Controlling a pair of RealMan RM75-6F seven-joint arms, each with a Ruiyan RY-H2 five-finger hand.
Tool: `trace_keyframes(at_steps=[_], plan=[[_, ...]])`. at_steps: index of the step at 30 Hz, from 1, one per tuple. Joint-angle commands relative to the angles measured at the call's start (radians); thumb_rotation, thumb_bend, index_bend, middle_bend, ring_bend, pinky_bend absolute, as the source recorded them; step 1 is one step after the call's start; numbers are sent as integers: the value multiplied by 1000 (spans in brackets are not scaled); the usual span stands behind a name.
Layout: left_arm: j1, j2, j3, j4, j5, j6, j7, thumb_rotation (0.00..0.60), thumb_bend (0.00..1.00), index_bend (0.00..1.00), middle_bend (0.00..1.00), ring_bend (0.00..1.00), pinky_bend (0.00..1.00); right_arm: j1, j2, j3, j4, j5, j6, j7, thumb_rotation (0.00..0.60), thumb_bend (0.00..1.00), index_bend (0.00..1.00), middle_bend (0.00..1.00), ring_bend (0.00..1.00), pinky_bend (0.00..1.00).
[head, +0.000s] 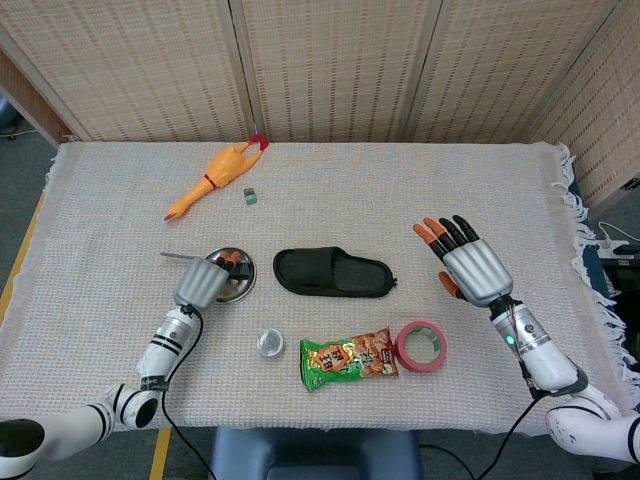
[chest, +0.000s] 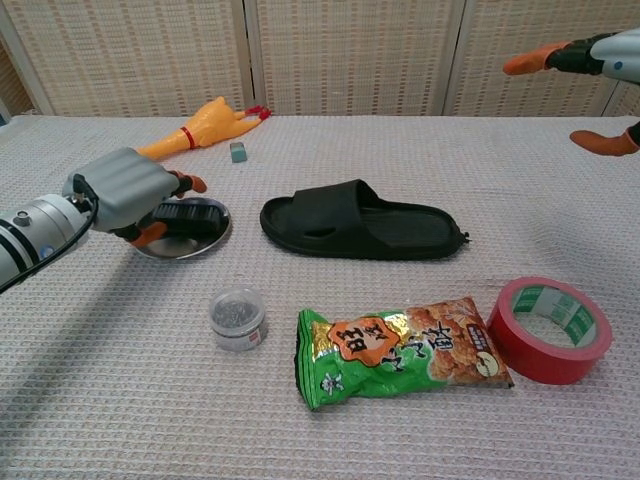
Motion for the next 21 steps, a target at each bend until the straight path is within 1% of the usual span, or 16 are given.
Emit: trace_keyframes(at_steps=[1, 5, 8, 11, 12, 14, 16, 18, 19, 21], plan=[[10, 26, 4, -53, 11, 23, 14, 600, 471, 141, 232, 847, 899, -2, 0, 0, -2, -2, 3, 0, 600, 403, 0, 0, 0, 0], [39, 83, 9, -158, 48, 98, 4, 600, 473, 117, 226, 838, 897, -20, 8, -2, -11, -13, 36, -5, 600, 403, 0, 0, 0, 0], [99, 167, 27, -287, 78, 186, -33, 600, 476, 88, 219, 804, 878, -63, 24, -10, -29, -19, 98, -4, 600, 403, 0, 0, 0, 0], [208, 273, 77, -426, 128, 324, -119, 600, 475, 70, 203, 733, 829, -135, 48, -35, -53, -35, 190, -13, 600, 403, 0, 0, 0, 0], [248, 305, 98, -461, 147, 373, -157, 600, 474, 66, 190, 669, 778, -162, 56, -47, -63, -37, 219, -17, 600, 393, 0, 0, 0, 0], [346, 370, 151, -517, 190, 487, -264, 600, 469, 62, 159, 495, 654, -229, 71, -75, -87, -33, 288, -35, 600, 359, 0, 0, 0, 0], [443, 419, 196, -534, 207, 586, -366, 600, 463, 58, 123, 273, 510, -301, 68, -102, -96, -36, 371, -58, 600, 326, 0, 0, 0, 0], [518, 448, 221, -529, 195, 648, -448, 600, 459, 43, 90, 119, 387, -364, 52, -128, -91, -48, 446, -74, 600, 309, 0, 0, 0, 0], [559, 463, 230, -522, 184, 679, -502, 600, 457, 31, 69, 60, 328, -403, 36, -144, -85, -62, 493, -74, 600, 300, 0, 0, 0, 0], [605, 476, 233, -496, 178, 713, -591, 600, 452, 9, 42, 5, 250, -455, 13, -168, -72, -89, 551, -60, 600, 266, 0, 0, 0, 0]])
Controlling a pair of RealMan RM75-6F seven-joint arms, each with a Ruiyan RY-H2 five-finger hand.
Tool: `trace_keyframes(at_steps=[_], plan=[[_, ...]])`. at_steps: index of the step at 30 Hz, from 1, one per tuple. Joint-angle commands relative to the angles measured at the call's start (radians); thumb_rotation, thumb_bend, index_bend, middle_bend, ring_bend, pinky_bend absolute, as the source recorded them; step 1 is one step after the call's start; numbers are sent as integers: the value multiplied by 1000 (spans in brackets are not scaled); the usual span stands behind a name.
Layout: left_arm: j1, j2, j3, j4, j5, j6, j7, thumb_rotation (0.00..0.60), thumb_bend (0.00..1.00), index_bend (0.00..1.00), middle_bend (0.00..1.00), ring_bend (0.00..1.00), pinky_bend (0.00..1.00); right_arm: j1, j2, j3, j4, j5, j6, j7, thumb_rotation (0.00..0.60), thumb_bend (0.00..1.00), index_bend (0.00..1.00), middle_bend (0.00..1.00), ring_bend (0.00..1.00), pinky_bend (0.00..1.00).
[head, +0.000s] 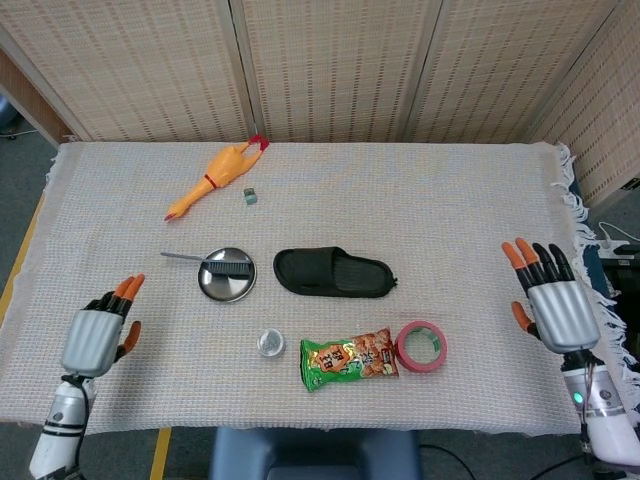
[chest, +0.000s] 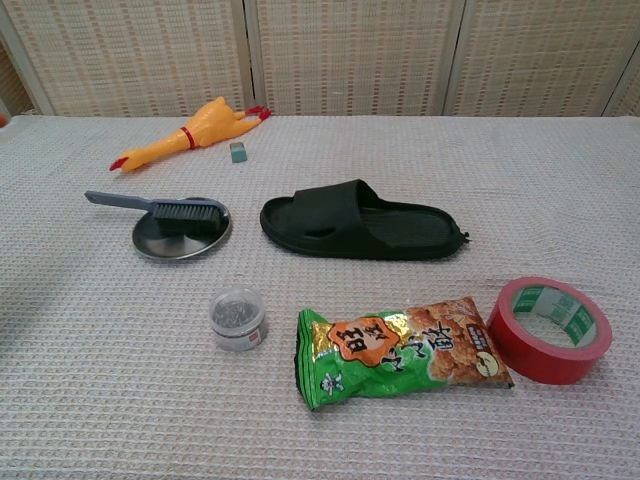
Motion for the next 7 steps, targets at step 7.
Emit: trace_keyframes(at_steps=[7], plan=[[203, 96, 49, 115, 78, 167, -426, 600, 445, 0, 14, 0, 231, -213, -80, -95, 75, -117, 214, 71, 600, 226, 0, 0, 0, 0]])
